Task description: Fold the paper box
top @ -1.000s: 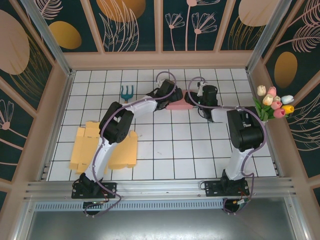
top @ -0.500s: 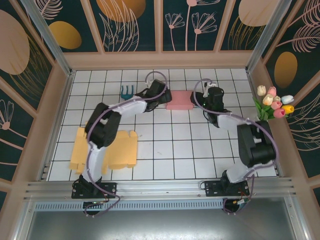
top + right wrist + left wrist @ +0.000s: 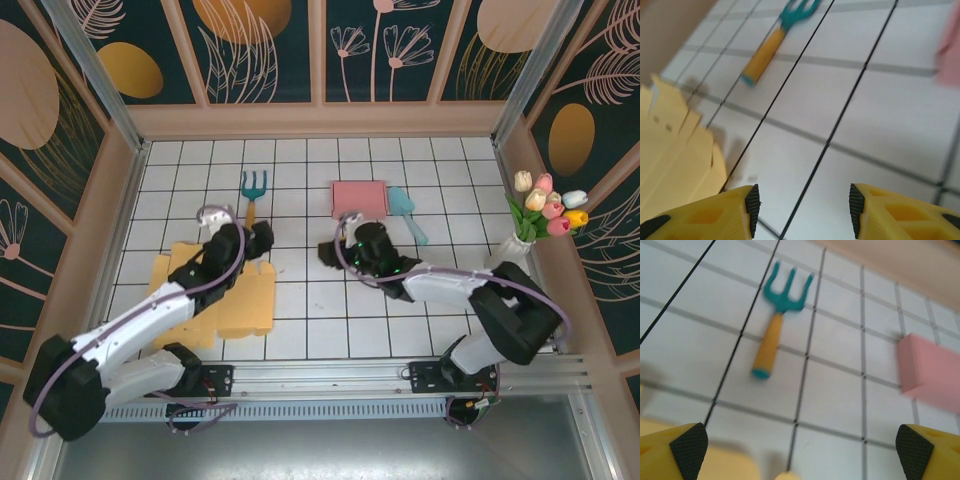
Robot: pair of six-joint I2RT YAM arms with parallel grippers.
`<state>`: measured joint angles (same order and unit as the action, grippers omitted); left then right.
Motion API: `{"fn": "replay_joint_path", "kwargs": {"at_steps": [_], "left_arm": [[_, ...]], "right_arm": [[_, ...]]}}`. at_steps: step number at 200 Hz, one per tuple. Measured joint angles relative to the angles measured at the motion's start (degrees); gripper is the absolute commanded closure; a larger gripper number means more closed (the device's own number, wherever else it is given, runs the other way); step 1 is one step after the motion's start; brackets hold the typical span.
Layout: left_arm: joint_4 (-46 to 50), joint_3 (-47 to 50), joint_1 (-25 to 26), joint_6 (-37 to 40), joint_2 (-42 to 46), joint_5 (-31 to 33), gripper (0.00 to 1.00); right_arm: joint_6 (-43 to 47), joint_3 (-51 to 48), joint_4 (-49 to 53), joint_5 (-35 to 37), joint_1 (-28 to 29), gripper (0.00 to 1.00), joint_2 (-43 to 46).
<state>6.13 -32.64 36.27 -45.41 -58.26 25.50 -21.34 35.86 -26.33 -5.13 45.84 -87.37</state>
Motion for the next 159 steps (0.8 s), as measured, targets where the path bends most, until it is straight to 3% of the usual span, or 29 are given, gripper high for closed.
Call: {"fn": "replay_joint_path", "kwargs": {"at_steps": [45,85,159], "left_arm": [[3.4,6.5,0.0,-3.2,14.7,-1.5,0.02],[4.5,9.7,0.0,-5.0,21.5,-2.3,0.01],[4.8,12.1,0.0,-5.9,23.0,-3.0,0.01]], "right_arm": [[6.0,18.4,7.3,-6.1,3.6,0.47,-16.8],[9.8,31.4,11.4,-10.6,4.9,0.48,-27.7],[13.9,35.9,14.9,-15.1,8.5,0.55,-34.0]]}}
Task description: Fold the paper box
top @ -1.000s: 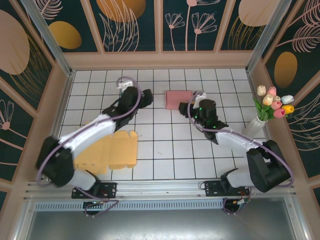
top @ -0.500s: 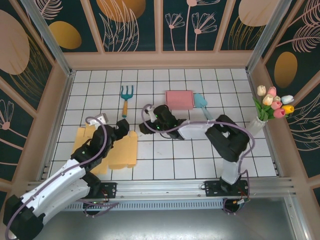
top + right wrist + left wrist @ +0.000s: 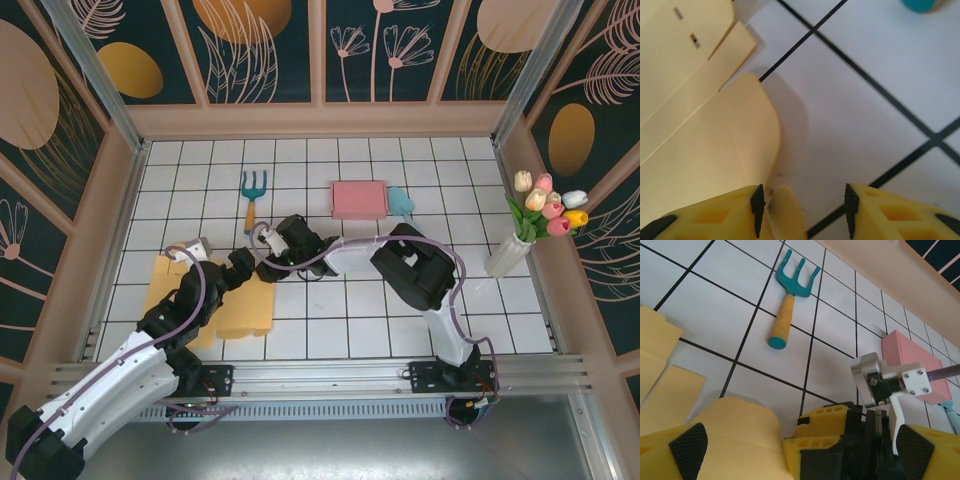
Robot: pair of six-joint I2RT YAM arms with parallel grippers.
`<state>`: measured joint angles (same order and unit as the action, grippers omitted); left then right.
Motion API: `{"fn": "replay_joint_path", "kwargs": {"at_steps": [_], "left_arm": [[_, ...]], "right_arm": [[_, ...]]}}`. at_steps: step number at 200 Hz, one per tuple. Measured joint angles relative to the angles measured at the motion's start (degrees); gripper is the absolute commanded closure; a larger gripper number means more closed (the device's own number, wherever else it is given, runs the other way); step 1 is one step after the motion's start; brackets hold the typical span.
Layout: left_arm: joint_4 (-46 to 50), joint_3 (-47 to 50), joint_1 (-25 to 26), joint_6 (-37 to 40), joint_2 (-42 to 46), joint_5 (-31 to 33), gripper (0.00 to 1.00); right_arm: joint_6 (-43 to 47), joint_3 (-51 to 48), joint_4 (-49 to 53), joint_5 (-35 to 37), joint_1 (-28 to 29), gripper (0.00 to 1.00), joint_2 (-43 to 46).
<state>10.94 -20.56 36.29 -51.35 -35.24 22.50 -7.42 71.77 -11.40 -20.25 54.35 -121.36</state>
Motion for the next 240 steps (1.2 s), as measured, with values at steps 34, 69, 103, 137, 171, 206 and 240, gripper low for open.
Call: {"fn": "replay_joint_path", "kwargs": {"at_steps": [34,69,103,137,171,206,240], "left_arm": [[0.0,0.3,0.0,0.0,0.0,0.0,0.01],[0.0,0.3,0.0,0.0,0.0,0.0,0.01],[0.0,0.3,0.0,-0.5,0.0,0.0,0.02],[0.0,0.3,0.0,-0.9,0.0,0.0,0.02],[0.0,0.3,0.0,-1.0,-0.1,0.0,0.01],[-0.8,0.3,0.0,-1.3,-1.4,-0.2,0.02],[-4.3,0.5,0.0,-1.5,-6.4,-2.1,0.01]], "right_arm": [[0.0,-0.3,0.0,-0.6,0.2,0.73,-0.1],[-1.1,-5.4,-3.1,-0.8,0.2,0.93,2.2],[-3.0,-15.7,-5.4,1.5,0.0,0.96,11.9],[-5.1,-25.1,-6.4,5.9,0.0,0.96,24.9],[-8.3,-33.6,-6.1,14.4,0.0,0.96,38.5],[-13.7,-42.7,-1.3,27.0,-0.2,0.96,52.3],[-18.8,-51.2,4.5,36.1,-1.5,0.88,65.1]]}}
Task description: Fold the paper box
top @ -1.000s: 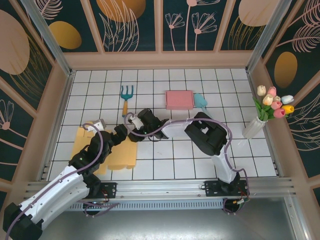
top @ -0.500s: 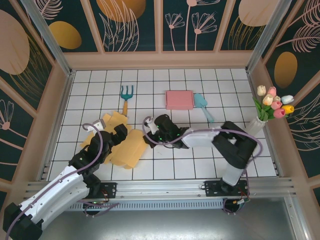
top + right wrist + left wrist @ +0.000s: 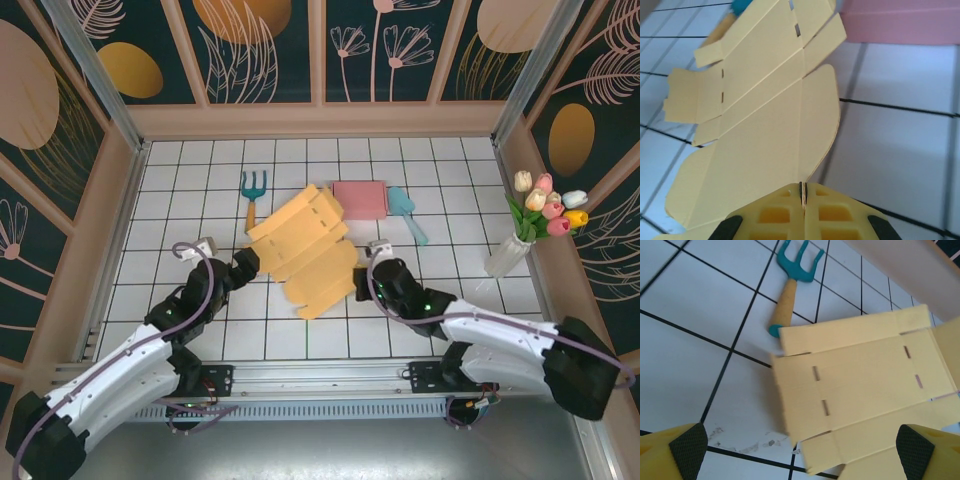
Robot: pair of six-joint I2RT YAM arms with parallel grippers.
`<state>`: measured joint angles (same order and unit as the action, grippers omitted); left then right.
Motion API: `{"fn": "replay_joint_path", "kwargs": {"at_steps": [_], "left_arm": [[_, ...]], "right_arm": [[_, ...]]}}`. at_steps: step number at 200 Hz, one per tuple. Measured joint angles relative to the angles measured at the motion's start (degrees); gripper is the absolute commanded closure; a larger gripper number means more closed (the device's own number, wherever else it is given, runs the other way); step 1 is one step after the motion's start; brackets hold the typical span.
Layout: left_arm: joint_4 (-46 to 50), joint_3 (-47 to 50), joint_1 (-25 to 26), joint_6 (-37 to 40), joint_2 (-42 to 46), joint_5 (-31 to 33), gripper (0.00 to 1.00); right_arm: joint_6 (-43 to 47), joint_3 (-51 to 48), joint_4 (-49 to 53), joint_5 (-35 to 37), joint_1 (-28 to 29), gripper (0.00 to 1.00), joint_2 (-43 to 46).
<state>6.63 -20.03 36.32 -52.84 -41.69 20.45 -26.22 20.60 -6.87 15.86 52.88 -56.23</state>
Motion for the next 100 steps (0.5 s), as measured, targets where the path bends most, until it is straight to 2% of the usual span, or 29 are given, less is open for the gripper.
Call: {"fn": "replay_joint_path", "kwargs": {"at_steps": [19,39,100], "left_arm": [[-2.5,0.2,0.0,-0.1,-4.1,-1.4,0.02],[-4.8,0.2,0.0,-0.2,-8.5,-2.8,0.02],[-12.9,0.2,0.0,1.2,-20.2,-5.7,0.02]], "right_arm": [[-1.9,-3.2,1.7,1.8,-0.6,0.7,3.0],[-2.9,-3.6,3.8,3.4,-0.7,0.6,3.0],[-2.0,2.8,7.8,5.2,-0.7,0.58,3.0]]}}
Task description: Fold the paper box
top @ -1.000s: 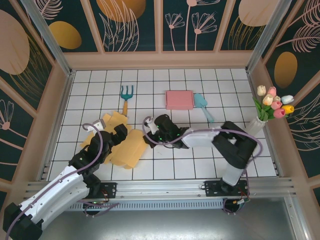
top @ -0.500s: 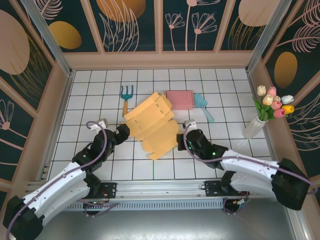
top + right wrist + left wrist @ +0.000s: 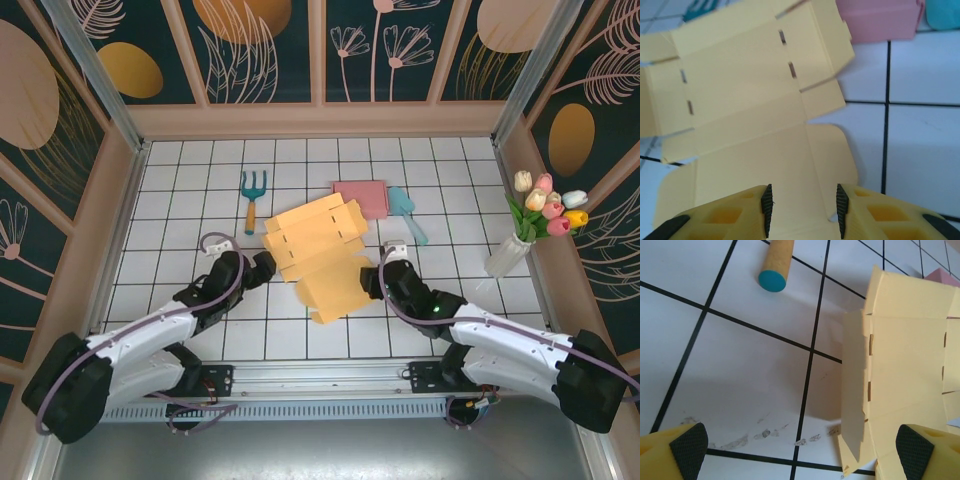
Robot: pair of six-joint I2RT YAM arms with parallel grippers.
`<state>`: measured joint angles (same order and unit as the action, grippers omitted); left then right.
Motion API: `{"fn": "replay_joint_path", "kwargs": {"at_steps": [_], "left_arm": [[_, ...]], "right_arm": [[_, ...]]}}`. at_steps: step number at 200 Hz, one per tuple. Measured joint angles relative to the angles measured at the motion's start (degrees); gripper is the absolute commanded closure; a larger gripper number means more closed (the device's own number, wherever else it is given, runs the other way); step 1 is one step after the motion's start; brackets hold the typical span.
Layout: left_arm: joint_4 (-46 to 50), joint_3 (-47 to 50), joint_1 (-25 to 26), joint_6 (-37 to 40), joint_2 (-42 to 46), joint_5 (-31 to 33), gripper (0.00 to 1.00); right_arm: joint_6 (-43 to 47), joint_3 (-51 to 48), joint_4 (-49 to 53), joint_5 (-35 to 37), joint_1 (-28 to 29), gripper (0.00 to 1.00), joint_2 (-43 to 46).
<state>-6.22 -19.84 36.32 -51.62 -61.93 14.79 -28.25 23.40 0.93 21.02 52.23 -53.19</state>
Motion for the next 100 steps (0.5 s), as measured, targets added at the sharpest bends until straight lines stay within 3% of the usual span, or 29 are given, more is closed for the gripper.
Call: {"fn": "replay_joint_path", "kwargs": {"at_steps": [43,70,84,93,100], "left_arm": [[-6.8,-2.7,0.0,4.7,-11.0,-1.4,0.04],[-11.8,-5.0,0.0,7.3,-16.3,-1.9,0.12],[-13.3,-6.4,0.0,8.9,-19.0,-1.7,0.31],[-14.2,-7.2,0.0,10.2,-20.5,-1.3,0.6],[-15.1,-7.6,0.0,10.8,-21.3,-1.2,0.77]], "right_arm": [[1.8,2.5,0.0,-0.1,0.0,0.57,0.0],[2.9,2.8,0.0,-1.0,0.0,0.57,-0.1],[3.5,3.5,0.0,-1.6,0.0,0.57,-0.8],[3.9,4.2,0.0,-2.1,0.0,0.58,-1.2],[4.2,4.9,0.0,-2.6,0.0,0.57,-1.5]]}}
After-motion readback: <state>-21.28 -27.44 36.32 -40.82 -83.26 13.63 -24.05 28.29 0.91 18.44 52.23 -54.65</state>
